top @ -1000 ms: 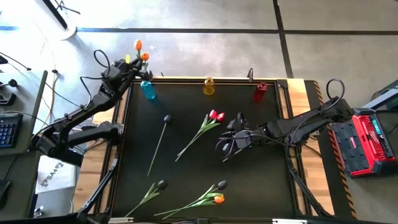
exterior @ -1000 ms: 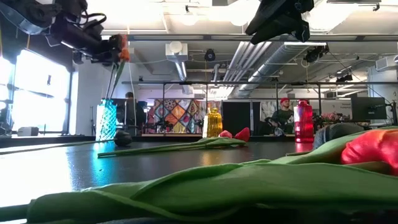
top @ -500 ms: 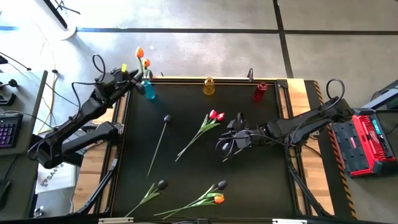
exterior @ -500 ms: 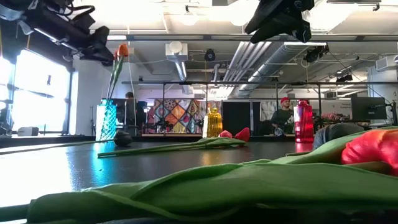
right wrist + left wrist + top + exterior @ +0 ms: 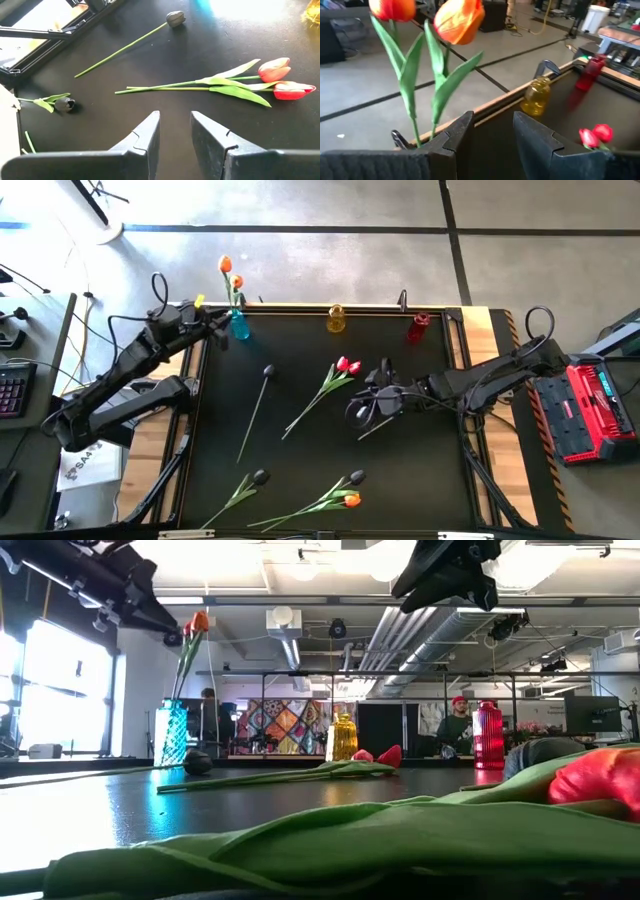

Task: Sort flowers into vase by color
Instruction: Put the orange flower into the blue vase

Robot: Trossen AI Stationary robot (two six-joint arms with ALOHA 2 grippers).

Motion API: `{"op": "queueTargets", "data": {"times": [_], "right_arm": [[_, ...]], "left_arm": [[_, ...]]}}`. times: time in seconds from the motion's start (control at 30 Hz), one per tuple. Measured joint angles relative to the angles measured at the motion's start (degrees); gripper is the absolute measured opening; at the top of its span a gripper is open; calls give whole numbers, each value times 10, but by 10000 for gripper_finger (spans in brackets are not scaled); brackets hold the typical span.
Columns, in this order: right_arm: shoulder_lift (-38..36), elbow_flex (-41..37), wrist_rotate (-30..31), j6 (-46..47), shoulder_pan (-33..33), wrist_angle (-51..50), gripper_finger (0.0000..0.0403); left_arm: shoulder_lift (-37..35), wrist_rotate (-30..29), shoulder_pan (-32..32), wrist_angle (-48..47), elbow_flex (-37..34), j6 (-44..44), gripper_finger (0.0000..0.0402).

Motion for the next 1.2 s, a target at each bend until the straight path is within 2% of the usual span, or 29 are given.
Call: {"op": "queueTargets", "data": {"times": [0.47,0.87,1.03,1.2], "right_arm": [[0,0,-49,-11,-26,-1,96],[3,0,-50,25,-26,-7,96],[41,1,-51,27,-19,-37,96],[104,1,-83,58,-8,-40,96]], "left_arm": [[1,13,-92,-121,54,-36,127],[7,13,-200,-202,70,-104,126],[23,12,-238,-254,70,-145,126],[48,9,-283,-276,69,-176,126]]}}
